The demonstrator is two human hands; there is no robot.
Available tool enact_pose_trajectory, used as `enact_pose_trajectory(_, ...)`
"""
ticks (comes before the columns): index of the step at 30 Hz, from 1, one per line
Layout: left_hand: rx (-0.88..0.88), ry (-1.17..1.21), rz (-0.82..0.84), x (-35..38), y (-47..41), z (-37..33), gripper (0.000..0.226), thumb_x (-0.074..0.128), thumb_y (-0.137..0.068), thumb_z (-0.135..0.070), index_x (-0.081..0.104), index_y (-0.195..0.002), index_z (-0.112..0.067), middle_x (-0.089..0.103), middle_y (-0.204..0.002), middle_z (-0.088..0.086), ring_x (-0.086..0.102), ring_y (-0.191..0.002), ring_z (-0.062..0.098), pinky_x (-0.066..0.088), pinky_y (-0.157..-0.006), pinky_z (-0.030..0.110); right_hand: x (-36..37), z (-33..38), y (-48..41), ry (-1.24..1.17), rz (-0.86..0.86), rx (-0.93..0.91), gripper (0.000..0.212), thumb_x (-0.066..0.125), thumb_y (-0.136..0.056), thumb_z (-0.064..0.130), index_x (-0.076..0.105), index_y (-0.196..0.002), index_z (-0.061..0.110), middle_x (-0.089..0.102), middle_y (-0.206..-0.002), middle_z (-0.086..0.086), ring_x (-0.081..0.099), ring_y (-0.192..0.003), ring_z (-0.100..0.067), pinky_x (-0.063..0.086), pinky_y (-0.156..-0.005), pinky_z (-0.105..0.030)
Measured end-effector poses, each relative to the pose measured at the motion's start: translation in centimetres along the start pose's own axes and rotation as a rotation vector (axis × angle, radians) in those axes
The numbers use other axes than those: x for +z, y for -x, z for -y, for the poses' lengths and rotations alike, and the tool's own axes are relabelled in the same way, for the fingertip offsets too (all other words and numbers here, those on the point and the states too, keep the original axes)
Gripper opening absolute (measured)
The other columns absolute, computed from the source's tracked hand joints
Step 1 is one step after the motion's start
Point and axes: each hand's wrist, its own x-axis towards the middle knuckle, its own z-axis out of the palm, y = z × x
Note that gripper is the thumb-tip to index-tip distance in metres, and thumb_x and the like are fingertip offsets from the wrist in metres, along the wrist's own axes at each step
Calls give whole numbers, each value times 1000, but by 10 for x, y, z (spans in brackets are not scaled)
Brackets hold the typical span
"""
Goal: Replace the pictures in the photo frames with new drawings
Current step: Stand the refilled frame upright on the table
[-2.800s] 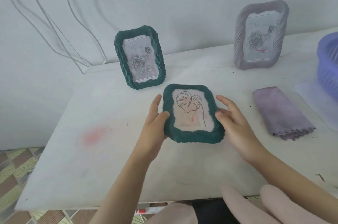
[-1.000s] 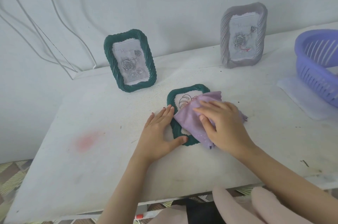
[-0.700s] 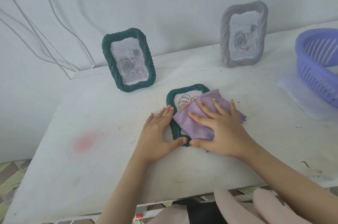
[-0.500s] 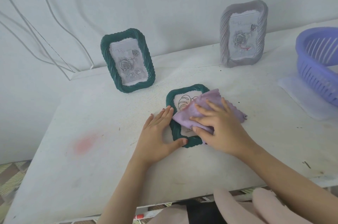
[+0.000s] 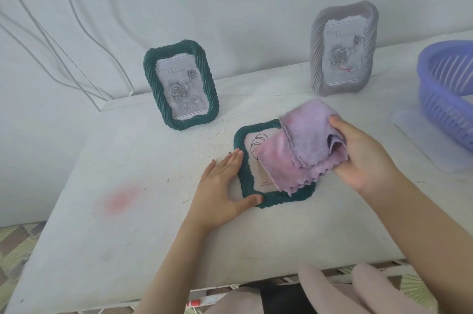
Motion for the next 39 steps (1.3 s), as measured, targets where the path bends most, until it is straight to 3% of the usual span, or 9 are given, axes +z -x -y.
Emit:
enact_pose_trajectory(3,-2,7,-4,0,1,0,102,48,-61,-75,19,-147,-29,11,-146,-25,9,-138,-7,-1,-116,23,-20,-16,-7,517,-161,-224,28,54,-85,21,61,-96,-4,54,-76,-8,49,-69,-15,38,-67,-29)
enact_pose_trajectory(5,-4,10,-5,1,1,0,102,48,-61,-75,18,-146,-29,10,-146,-25,10,-139,-6,-1,-116,23,-22,-23,-1,772,-98,-421,27,50,-86,17,65,-109,16,48,-69,-2,41,-63,-9,35,-61,-23)
enact_pose_trajectory(7,-6,6,-4,1,1,0,101,48,-61,-75,18,-146,-29,10,-146,-25,9,-140,-5,-2,-115,22,-19,-29,7,982,42,-562,47,50,-89,13,50,-130,35,64,-99,12,55,-84,-2,38,-75,-8)
enact_pose_trajectory(9,-4,5,-6,0,1,0,102,47,-61,-76,19,-146,-29,10,-146,-25,10,-140,-5,-2,-115,22,-19,-38,9,1188,221,-654,50,53,-91,21,38,-138,31,41,-140,16,34,-132,0,21,-107,-13)
enact_pose_trajectory(14,-6,-4,-12,1,2,0,103,46,-60,-77,18,-147,-28,8,-145,-24,6,-137,-8,-4,-114,19,-14,-43,12,1471,404,-886,48,31,-93,43,51,-131,23,44,-140,8,29,-133,1,10,-109,-19)
enact_pose_trajectory(18,-8,-11,-11,1,2,0,104,45,-61,-77,17,-147,-26,6,-145,-23,7,-138,-5,-3,-114,21,-17,-45,1,1749,485,-829,61,10,-90,52,12,-146,28,1,-152,12,-8,-141,-2,-7,-116,-32)
enact_pose_trajectory(24,2,-35,-3,2,1,1,103,42,-63,-78,16,-147,-25,6,-147,-20,7,-141,-2,-1,-117,25,-12,-62,7,1831,502,-757,77,-16,-82,57,3,-147,21,-10,-150,9,-23,-138,-9,-12,-109,-31)
enact_pose_trajectory(33,13,-27,14,3,0,3,102,44,-63,-77,16,-147,-26,7,-149,-20,5,-140,-6,0,-117,26,15,-55,-29,1912,392,-772,70,4,-85,49,16,-147,19,16,-156,1,0,-145,-16,6,-115,-38)
enact_pose_trajectory(39,3,-27,25,1,-2,4,104,42,-61,-79,16,-147,-26,4,-146,-23,3,-137,-9,-3,-114,21,12,-58,-16,1775,557,-783,51,29,-95,39,30,-143,22,25,-153,2,8,-143,-10,5,-113,-28)
